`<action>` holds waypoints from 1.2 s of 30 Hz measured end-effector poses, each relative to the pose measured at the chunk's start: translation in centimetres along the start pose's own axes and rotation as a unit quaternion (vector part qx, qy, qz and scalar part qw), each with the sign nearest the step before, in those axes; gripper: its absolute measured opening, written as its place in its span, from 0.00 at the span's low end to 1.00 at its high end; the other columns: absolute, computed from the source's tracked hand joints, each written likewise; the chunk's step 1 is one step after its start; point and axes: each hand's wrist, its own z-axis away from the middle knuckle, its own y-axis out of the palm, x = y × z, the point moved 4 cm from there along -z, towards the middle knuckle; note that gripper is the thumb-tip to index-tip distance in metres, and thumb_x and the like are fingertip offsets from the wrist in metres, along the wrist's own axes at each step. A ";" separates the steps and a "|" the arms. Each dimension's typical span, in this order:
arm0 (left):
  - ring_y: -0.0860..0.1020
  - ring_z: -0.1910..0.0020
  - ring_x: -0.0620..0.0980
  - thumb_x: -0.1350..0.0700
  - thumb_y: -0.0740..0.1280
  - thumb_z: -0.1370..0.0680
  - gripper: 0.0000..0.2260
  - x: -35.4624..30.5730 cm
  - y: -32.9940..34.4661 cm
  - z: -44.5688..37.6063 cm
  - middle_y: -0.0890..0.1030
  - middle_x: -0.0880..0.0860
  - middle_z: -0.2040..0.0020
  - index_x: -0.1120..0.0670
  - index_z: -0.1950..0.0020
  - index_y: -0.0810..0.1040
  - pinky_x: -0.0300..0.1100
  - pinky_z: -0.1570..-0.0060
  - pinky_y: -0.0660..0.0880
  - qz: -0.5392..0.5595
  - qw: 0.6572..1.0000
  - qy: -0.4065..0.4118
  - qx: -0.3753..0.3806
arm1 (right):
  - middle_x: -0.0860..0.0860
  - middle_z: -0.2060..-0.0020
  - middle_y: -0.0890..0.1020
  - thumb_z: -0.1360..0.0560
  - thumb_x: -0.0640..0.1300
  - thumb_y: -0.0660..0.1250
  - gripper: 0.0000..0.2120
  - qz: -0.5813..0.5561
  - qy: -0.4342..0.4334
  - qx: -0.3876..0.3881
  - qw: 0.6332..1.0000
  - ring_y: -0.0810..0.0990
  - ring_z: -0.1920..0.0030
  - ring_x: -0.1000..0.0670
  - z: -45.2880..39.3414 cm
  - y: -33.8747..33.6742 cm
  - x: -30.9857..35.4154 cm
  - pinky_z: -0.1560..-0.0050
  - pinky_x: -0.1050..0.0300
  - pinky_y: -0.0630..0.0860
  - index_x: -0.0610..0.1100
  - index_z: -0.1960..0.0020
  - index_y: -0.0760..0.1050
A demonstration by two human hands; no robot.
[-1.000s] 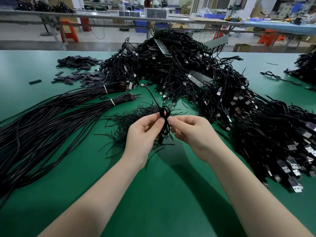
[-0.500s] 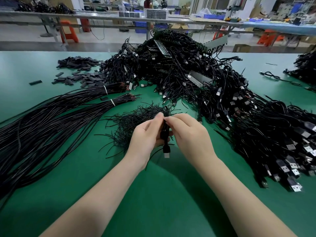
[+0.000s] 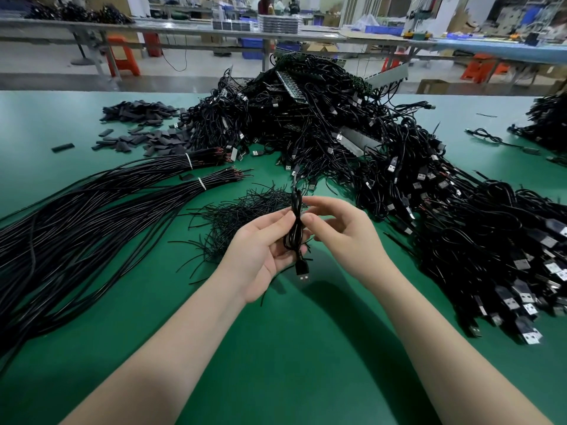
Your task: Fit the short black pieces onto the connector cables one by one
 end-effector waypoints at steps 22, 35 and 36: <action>0.84 0.54 0.50 0.45 0.69 0.29 0.17 0.5 -0.3 -0.2 0.85 0.56 0.54 0.56 0.50 0.83 0.44 0.58 0.80 -0.064 0.997 0.045 -0.009 | 0.52 0.67 0.84 0.27 0.41 0.73 0.06 -0.058 -0.026 -0.026 0.998 0.79 0.65 0.58 0.2 0.7 0.6 0.62 0.64 0.76 0.46 0.62 0.82; 0.81 0.61 0.46 0.49 0.67 0.27 0.12 0.6 0.1 0.0 0.83 0.52 0.62 0.55 0.54 0.85 0.40 0.61 0.79 -0.101 0.991 0.088 0.006 | 0.49 0.64 0.81 0.25 0.43 0.71 0.07 -0.101 0.028 -0.022 0.994 0.76 0.62 0.54 0.4 0.8 0.0 0.57 0.57 0.74 0.39 0.55 0.83; 0.81 0.62 0.47 0.48 0.67 0.27 0.11 0.7 0.2 0.0 0.83 0.52 0.63 0.54 0.55 0.85 0.39 0.62 0.79 -0.096 0.992 0.086 0.003 | 0.49 0.65 0.81 0.25 0.43 0.70 0.06 -0.101 0.028 -0.024 0.994 0.75 0.62 0.54 0.5 0.9 0.1 0.57 0.58 0.74 0.41 0.56 0.83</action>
